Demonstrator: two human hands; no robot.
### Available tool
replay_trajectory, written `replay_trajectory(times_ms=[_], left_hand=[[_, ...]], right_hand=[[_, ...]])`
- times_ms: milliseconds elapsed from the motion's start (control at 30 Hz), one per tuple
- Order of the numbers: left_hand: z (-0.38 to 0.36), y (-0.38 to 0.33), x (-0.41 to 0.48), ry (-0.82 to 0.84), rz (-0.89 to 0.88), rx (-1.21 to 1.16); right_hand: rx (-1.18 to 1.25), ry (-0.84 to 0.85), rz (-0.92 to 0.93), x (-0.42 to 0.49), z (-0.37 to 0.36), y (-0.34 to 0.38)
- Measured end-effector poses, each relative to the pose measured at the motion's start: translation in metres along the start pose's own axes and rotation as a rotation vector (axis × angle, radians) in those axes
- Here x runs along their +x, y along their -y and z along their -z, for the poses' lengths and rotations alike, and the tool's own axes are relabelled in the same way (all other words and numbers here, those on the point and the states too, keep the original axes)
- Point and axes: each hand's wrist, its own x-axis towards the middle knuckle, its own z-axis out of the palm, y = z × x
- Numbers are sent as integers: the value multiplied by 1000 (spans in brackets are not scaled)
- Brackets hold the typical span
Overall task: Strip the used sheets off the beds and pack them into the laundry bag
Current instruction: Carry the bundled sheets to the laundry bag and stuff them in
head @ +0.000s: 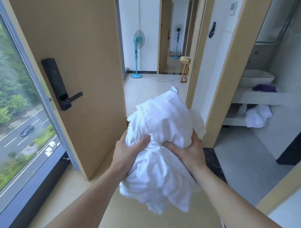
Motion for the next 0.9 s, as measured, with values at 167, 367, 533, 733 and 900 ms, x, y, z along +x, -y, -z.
replay_trajectory(times_ms=[167, 367, 533, 733, 900], left_hand=[[-9, 2, 119, 69, -2, -6], [-34, -2, 245, 146, 2, 26], [-68, 13, 349, 161, 38, 66], [-119, 17, 475, 115, 61, 56], [-142, 21, 569, 53, 95, 44]], right_hand=[[-29, -43, -27, 107, -29, -5], [-18, -95, -65, 216, -45, -9], [-11, -107, -103, 318, -52, -36], [-6, -62, -139, 461, -61, -62], [-22, -4, -145, 564, -79, -76]])
